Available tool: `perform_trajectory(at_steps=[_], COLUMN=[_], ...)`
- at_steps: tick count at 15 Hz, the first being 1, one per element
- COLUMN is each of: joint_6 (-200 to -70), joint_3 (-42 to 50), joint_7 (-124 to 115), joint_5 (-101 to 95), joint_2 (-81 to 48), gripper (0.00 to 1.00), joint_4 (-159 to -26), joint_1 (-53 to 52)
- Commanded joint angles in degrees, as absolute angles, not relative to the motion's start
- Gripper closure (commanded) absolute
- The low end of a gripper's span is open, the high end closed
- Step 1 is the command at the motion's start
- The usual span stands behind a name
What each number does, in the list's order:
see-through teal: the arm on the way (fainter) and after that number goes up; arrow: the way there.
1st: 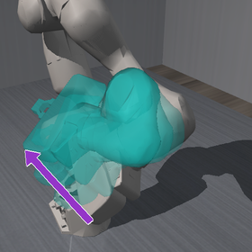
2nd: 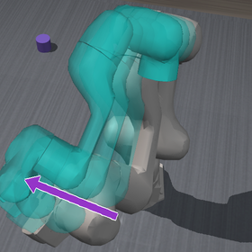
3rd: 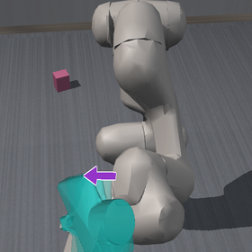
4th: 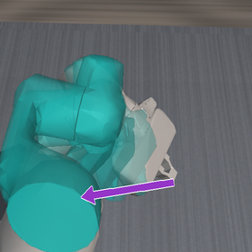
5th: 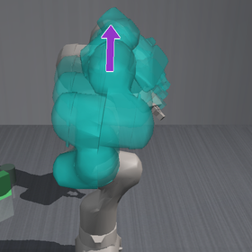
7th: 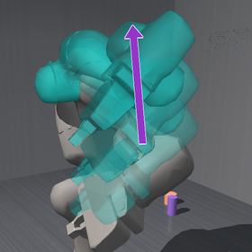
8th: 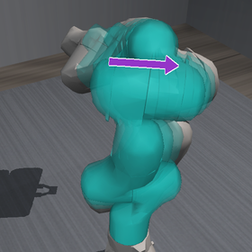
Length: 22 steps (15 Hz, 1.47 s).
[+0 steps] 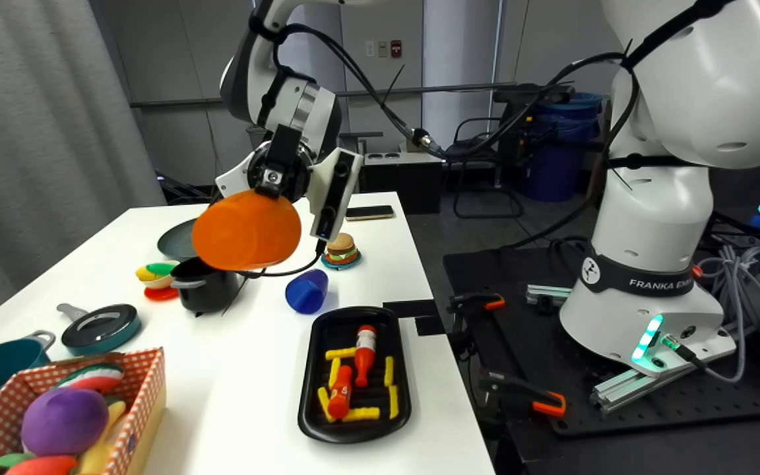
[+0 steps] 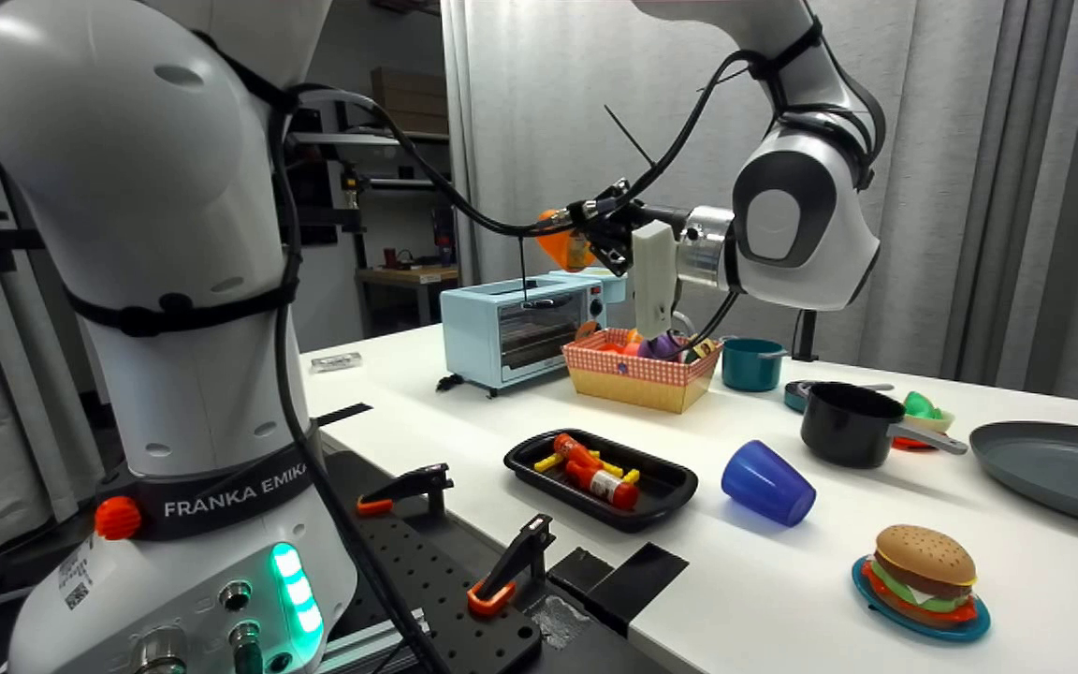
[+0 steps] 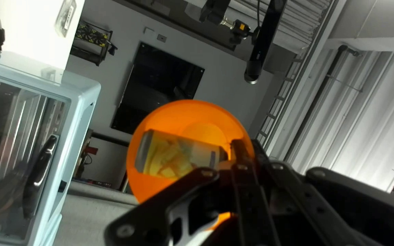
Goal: Pour the content of the orange cup onto the black tray
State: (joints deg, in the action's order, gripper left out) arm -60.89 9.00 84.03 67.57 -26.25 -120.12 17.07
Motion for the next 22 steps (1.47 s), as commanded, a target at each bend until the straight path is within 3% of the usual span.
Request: perform_trajectory(at_steps=[1, 22], joint_6=[-60.33, -44.17], joint_3=[9.72, 8.78], joint_7=[84.42, 91.08], joint_5=[65.99, 78.71], joint_2=[-26.5, -30.55], gripper=[0.99, 0.99], joint_4=[-119.51, -119.08], joint_1=[15.33, 17.21])
